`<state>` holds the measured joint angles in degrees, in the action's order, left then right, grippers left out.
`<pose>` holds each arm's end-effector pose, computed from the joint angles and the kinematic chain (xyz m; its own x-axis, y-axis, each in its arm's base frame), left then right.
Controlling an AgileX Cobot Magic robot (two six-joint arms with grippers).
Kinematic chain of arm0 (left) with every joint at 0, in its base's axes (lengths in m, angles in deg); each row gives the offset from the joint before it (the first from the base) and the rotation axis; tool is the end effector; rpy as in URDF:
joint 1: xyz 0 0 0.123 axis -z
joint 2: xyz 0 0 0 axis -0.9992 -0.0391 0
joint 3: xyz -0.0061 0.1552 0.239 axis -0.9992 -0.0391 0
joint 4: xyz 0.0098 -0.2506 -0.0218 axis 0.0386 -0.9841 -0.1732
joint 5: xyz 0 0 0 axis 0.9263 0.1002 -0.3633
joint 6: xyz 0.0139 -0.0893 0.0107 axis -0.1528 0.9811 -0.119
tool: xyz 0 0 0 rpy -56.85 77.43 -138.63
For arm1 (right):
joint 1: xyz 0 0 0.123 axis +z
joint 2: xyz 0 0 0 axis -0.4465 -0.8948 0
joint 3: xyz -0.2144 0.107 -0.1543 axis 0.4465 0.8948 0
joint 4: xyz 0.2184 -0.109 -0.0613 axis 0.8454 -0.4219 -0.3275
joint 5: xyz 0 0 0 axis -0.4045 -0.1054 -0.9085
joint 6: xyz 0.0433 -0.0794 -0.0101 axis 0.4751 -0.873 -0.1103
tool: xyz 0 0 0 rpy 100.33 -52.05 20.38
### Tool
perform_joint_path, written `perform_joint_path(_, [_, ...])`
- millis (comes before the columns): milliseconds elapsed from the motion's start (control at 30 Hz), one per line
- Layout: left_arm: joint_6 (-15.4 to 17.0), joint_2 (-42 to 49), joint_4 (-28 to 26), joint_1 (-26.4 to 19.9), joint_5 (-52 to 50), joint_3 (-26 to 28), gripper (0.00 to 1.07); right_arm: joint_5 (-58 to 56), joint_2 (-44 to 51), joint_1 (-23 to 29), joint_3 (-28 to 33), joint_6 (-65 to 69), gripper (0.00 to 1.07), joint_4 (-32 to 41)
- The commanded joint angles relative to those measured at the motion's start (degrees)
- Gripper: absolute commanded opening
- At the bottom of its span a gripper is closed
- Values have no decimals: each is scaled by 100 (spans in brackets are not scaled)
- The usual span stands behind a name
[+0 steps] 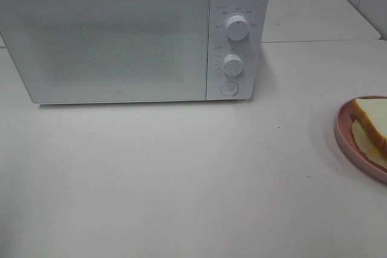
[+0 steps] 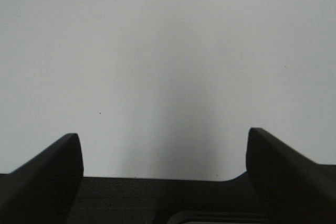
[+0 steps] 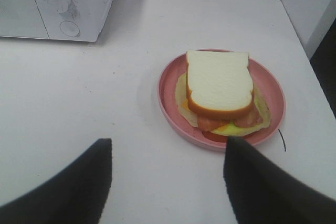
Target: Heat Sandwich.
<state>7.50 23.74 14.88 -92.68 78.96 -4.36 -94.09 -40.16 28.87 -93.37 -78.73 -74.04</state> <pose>0.0625 -0.0040 0.2711 -0.7779 -0.0655 -0.6249 -0.0201 0.9966 -0.0794 -0.0041 -0.0002 0.2817 -0.3999 -0.0565 -0.9148 -0.0570 0.9977 -0.0366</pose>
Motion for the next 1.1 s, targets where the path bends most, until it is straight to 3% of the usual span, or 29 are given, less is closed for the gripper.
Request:
perform_joint_path(33, [40,521,23,0,40,-29,80,69,143,-17,6,17,61,0])
perform_joint_path(767, [40,1948,46,0,40,-29,78,69,143,-17,6,17,61,0])
perform_joint_path(1100, [183,2704,195,0,40,-29,78,69,143,-17,6,17,61,0])
